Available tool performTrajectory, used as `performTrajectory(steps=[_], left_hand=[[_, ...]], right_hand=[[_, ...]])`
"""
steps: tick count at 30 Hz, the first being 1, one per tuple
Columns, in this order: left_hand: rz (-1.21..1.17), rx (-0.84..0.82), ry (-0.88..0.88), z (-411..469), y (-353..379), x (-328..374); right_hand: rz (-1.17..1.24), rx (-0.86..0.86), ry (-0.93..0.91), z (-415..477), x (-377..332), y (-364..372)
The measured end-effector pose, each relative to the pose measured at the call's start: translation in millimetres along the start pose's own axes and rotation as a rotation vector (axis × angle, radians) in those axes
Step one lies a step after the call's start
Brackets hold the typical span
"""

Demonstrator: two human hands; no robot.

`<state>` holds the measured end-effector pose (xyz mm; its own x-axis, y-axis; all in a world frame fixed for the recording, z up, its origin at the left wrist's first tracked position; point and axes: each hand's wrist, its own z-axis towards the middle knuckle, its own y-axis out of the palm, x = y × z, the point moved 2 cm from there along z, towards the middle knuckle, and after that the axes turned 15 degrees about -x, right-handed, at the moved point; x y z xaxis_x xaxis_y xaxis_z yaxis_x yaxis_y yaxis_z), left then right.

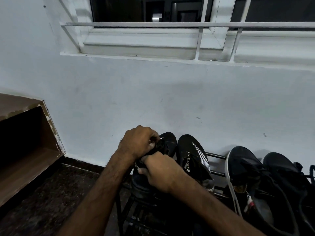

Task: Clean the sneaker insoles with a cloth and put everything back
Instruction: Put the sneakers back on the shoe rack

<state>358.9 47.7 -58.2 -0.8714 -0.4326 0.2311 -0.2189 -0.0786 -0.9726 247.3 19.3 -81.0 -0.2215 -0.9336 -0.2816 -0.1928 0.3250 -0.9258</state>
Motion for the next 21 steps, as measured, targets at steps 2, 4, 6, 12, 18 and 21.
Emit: performTrajectory(steps=[2,4,6,12,18,21], left_hand=[[-0.046,-0.053,0.007,-3.8,0.4,-2.8],[-0.093,-0.145,0.019,-6.7,1.6,-7.5],[-0.121,-0.192,0.023,-8.9,3.1,-14.7],[-0.285,-0.023,0.003,-2.5,6.8,-15.8],[-0.340,-0.448,-0.109,10.5,31.1,-22.9],[-0.344,-0.444,-0.148,13.8,33.8,-25.6]], right_hand=[[0.027,-0.064,-0.050,-1.7,3.7,-9.2],[0.110,-0.127,-0.126,-9.7,15.1,-32.0],[0.254,-0.042,-0.119,-20.7,35.8,-60.1],[0.227,0.117,0.449,-41.6,141.9,-56.0],[0.303,-0.105,0.533,-45.7,148.9,-11.0],[0.377,-0.074,0.529,-50.6,142.5,-10.7]])
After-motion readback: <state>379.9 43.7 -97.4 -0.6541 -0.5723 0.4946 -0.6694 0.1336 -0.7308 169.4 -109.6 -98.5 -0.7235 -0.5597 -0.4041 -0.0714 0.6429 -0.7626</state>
